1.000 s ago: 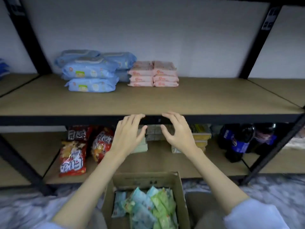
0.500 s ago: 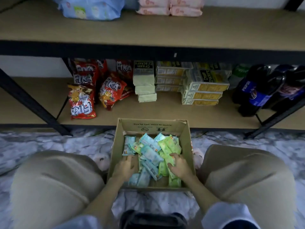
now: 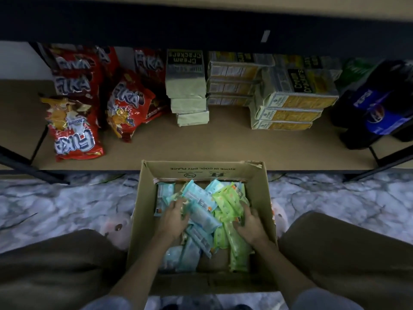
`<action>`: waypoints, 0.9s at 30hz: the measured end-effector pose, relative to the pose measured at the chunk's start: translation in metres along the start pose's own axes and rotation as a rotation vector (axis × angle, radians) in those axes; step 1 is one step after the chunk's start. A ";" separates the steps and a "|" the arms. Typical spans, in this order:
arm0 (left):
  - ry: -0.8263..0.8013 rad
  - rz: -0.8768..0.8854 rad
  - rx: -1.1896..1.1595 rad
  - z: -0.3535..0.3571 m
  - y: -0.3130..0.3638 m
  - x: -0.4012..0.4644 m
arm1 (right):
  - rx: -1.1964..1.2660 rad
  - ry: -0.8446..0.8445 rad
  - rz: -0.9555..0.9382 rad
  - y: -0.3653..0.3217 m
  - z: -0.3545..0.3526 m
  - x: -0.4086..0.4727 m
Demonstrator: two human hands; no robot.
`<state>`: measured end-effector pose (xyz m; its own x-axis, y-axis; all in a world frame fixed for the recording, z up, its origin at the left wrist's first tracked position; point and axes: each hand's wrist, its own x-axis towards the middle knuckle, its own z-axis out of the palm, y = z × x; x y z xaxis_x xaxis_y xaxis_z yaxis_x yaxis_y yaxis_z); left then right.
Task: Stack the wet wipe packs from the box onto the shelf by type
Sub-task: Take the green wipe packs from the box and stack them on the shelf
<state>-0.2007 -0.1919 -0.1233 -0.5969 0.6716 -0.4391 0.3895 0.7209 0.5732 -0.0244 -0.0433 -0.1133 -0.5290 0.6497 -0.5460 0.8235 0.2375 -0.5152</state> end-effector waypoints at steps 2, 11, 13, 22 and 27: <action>0.065 0.076 0.059 0.000 0.010 0.026 | 0.028 0.029 -0.020 -0.004 -0.006 0.022; -0.196 0.243 0.428 0.034 0.022 0.093 | -0.007 -0.083 -0.060 0.014 0.003 0.084; -0.217 0.234 0.471 0.040 0.010 0.084 | -0.080 -0.116 -0.050 0.017 0.005 0.086; 0.077 -0.006 0.233 0.038 -0.037 0.019 | -0.264 -0.056 -0.033 0.019 0.026 0.066; 0.065 -0.183 -0.029 0.021 -0.034 0.055 | -0.285 -0.057 -0.020 0.022 0.028 0.068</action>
<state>-0.2319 -0.1765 -0.1814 -0.7000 0.5170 -0.4927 0.2511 0.8240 0.5079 -0.0482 -0.0140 -0.1805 -0.5500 0.6033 -0.5775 0.8327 0.4489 -0.3241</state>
